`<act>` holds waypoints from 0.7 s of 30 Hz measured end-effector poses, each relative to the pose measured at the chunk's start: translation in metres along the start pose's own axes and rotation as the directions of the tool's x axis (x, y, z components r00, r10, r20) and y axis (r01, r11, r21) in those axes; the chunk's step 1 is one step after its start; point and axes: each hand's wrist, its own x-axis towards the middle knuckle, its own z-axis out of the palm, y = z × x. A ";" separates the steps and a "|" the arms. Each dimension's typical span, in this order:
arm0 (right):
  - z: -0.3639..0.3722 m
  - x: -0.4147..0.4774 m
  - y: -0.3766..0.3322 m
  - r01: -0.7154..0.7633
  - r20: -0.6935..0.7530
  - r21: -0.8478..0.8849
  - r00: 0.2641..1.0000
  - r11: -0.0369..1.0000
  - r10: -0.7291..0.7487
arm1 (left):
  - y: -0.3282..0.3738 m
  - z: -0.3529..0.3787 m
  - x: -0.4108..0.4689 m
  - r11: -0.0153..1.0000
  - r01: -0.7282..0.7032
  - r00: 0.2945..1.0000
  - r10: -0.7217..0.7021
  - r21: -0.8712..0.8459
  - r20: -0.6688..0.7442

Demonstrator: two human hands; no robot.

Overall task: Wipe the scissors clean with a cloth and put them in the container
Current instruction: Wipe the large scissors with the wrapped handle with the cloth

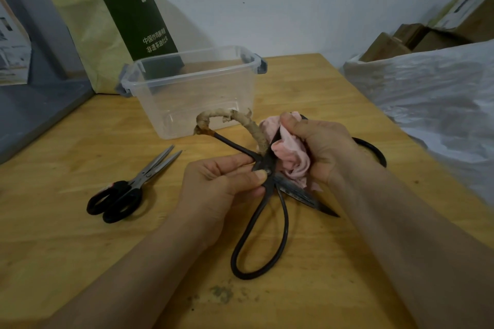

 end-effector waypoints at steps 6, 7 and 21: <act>0.004 0.007 -0.003 0.018 -0.131 -0.007 0.991 1.000 -0.019 | 0.001 0.001 0.000 1.000 0.000 1.000 0.000 0.006 0.001; 0.001 0.009 -0.006 0.027 -0.170 0.000 0.985 1.000 -0.026 | 0.001 0.001 -0.001 1.000 -0.001 1.000 0.001 0.012 0.015; -0.010 0.003 -0.014 0.029 -0.053 -0.067 0.998 0.997 -0.033 | 0.011 -0.012 0.005 0.995 -0.062 0.997 0.058 -0.081 -0.052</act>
